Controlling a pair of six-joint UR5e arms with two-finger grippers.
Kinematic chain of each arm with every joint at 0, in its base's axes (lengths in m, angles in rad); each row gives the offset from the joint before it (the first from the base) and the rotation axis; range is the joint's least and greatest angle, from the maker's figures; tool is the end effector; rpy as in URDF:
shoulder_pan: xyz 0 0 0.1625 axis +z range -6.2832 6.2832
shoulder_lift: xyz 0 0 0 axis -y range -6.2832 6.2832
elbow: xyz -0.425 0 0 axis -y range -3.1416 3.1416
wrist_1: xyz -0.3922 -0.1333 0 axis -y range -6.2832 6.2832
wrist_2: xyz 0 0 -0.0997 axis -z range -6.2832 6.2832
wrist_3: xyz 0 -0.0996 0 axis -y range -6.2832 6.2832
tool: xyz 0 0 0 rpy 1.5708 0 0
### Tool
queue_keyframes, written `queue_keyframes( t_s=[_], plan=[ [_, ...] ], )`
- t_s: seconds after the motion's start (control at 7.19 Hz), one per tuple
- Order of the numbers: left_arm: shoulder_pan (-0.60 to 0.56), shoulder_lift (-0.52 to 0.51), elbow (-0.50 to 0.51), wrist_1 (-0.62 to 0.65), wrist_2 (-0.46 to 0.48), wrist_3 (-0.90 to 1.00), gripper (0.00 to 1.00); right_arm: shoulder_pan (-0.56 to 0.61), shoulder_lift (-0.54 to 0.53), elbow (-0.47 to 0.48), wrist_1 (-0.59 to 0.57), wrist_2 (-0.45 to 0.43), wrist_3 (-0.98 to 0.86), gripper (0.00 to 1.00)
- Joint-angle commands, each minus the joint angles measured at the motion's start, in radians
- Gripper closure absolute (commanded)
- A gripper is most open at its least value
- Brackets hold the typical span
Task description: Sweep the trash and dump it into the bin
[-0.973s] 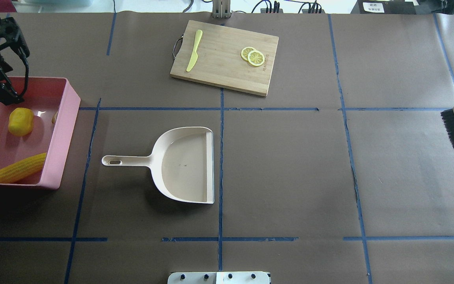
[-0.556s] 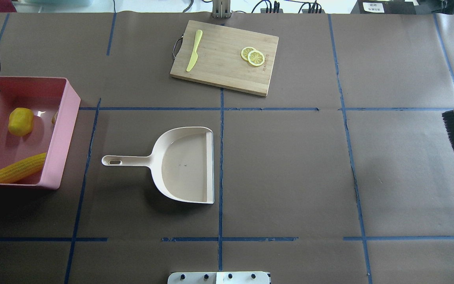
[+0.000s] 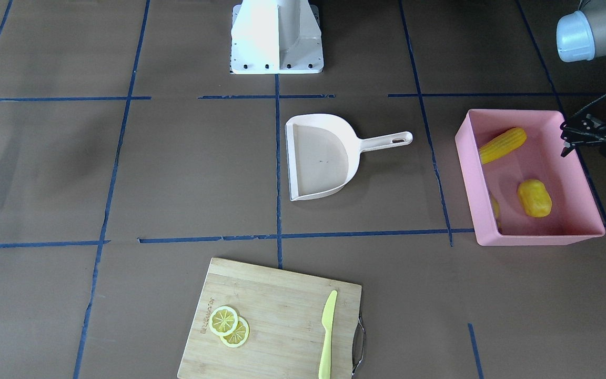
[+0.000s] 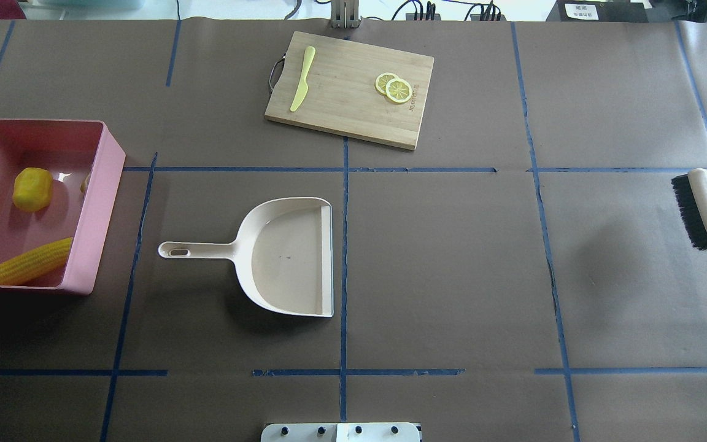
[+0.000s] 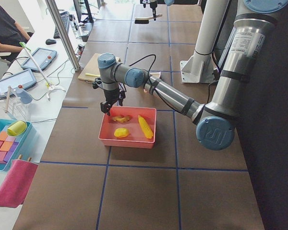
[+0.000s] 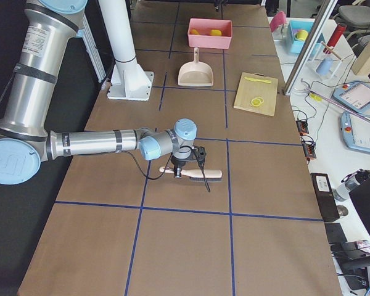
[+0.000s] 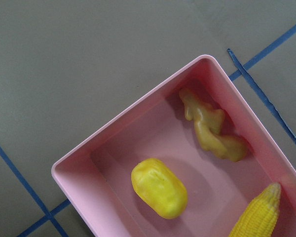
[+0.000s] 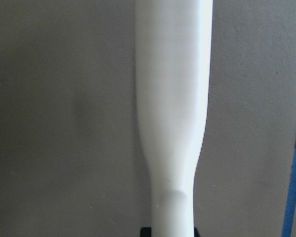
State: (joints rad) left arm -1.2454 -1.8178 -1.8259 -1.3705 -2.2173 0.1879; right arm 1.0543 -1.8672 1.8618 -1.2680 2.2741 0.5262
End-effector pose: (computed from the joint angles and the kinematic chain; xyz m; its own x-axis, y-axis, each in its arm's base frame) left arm 0.1117 -0.5602 0.4321 0.6297 0.5864 -0.5095 -0.4304 0.8094 0.3995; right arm -0.1305 -0.3694 0.6145 0.7297 -0.0506 0.6819 0.1222 0.9909 -0.0572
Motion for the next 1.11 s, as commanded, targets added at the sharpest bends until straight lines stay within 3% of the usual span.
queue_keyframes(
  t_s=[0.0,0.7,0.83,0.97],
  plan=[
    [0.000,0.000,-0.001,0.001,-0.001,-0.007,0.00,-0.031,0.005,-0.052,0.097,0.004,0.076,0.90],
    [0.000,0.002,0.000,-0.001,0.001,-0.007,0.00,-0.077,0.005,-0.067,0.122,0.001,0.094,0.86],
    [-0.002,0.003,-0.001,-0.001,-0.001,-0.007,0.00,-0.077,0.005,-0.067,0.122,0.002,0.090,0.82],
    [-0.002,0.009,-0.007,-0.001,0.001,-0.007,0.00,-0.080,0.005,-0.069,0.122,0.002,0.090,0.69]
  ],
)
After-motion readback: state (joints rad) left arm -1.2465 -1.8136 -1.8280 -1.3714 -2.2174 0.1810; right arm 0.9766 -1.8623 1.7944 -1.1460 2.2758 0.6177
